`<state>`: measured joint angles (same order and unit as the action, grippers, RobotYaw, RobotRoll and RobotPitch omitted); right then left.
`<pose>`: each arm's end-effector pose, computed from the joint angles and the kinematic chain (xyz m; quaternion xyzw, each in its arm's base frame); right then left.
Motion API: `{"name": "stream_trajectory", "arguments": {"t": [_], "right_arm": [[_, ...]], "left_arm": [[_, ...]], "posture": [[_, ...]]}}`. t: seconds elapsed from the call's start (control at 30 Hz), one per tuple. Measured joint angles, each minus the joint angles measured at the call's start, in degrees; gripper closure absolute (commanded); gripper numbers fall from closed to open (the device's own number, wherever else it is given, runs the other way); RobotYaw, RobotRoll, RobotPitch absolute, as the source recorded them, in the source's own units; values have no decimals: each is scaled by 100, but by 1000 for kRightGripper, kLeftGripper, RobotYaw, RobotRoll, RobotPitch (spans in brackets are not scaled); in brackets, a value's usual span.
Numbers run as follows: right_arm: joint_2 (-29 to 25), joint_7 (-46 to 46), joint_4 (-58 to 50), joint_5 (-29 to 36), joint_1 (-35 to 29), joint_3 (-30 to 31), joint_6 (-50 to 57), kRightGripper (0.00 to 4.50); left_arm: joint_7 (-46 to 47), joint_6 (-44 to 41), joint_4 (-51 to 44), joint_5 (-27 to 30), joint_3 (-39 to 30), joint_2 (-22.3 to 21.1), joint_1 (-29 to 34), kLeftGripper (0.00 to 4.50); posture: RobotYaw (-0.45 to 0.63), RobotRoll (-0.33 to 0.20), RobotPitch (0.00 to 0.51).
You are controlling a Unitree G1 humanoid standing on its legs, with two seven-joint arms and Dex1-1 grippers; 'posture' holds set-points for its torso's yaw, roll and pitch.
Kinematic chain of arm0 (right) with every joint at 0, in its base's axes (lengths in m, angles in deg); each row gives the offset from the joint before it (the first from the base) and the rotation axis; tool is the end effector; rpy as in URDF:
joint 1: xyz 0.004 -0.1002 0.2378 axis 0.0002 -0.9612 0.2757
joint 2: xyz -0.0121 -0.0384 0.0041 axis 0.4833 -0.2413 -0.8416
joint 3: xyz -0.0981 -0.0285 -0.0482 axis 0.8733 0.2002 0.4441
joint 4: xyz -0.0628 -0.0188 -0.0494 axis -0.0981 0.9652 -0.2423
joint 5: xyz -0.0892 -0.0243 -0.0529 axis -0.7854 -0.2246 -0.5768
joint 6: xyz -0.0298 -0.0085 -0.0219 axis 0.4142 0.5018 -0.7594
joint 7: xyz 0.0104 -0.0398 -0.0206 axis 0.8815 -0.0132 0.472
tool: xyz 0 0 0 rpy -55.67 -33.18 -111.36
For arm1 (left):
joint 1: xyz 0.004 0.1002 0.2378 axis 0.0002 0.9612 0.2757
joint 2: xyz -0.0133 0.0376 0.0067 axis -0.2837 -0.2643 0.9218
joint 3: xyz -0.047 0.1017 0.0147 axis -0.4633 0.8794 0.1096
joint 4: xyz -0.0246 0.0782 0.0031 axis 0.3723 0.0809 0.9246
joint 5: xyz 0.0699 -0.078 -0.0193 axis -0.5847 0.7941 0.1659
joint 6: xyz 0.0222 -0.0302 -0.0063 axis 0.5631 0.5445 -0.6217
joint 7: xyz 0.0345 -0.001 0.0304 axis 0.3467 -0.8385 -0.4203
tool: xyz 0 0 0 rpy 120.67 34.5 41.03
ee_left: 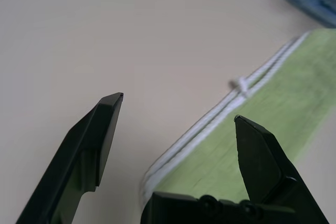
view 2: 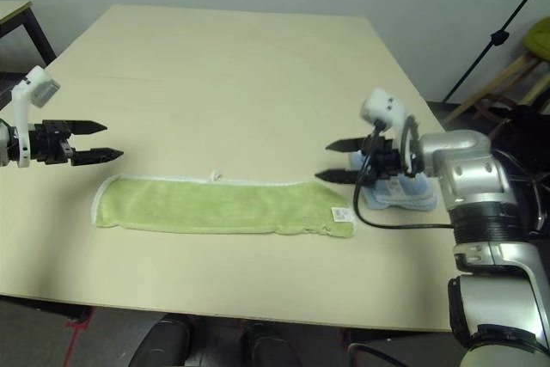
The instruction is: Fold the towel and set it aside.
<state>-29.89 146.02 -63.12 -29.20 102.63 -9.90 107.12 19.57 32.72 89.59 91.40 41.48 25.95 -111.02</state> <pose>0.2960 -0.3161 0.2385 -0.1013 0.1052 0.4900 0.8594 0.2846 0.3057 0.2392 0.1495 0.1249 -0.4097 0.8912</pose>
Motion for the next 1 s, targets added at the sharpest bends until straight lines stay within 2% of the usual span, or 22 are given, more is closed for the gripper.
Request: {"name": "stream_trajectory", "arguments": {"t": [0.13, 0.3, 0.5, 0.6, 0.73, 0.9, 1.0], "right_arm": [[442, -510, -662, 780, -273, -539, 867, 0], [1136, -1333, -1755, 1432, -1495, -903, 1466, 0], [1650, -1972, -2247, 1790, -2209, -965, 1517, 0], [1902, -2371, -2305, 1504, -2401, -939, 878, 0], [2220, -2707, -2471, 1304, -2726, -890, 270, 953], [2271, -2817, -2751, 1298, -3191, -839, 53, 2953], [2282, -2880, -2843, 1304, -3313, -793, -4, 4110]], "left_arm": [[438, -498, -799, 430, -262, 392, 406, 26], [1393, -917, -1639, 874, -583, 1284, 1262, 26], [2417, -1113, -2192, 1065, -726, 1908, 1679, 26], [3021, -1122, -2382, 1020, -756, 2255, 1901, 26], [3687, -1087, -2741, 1019, -795, 2732, 2230, 0], [3989, -1066, -3270, 1061, -711, 2887, 2846, 0], [4024, -993, -3281, 1052, -621, 2915, 2964, 0]], "posture": [[168, 0, 115], [167, 0, 115], [152, 0, 116], [149, 0, 115], [150, 0, 113], [149, 0, 110], [147, 0, 108]]}}
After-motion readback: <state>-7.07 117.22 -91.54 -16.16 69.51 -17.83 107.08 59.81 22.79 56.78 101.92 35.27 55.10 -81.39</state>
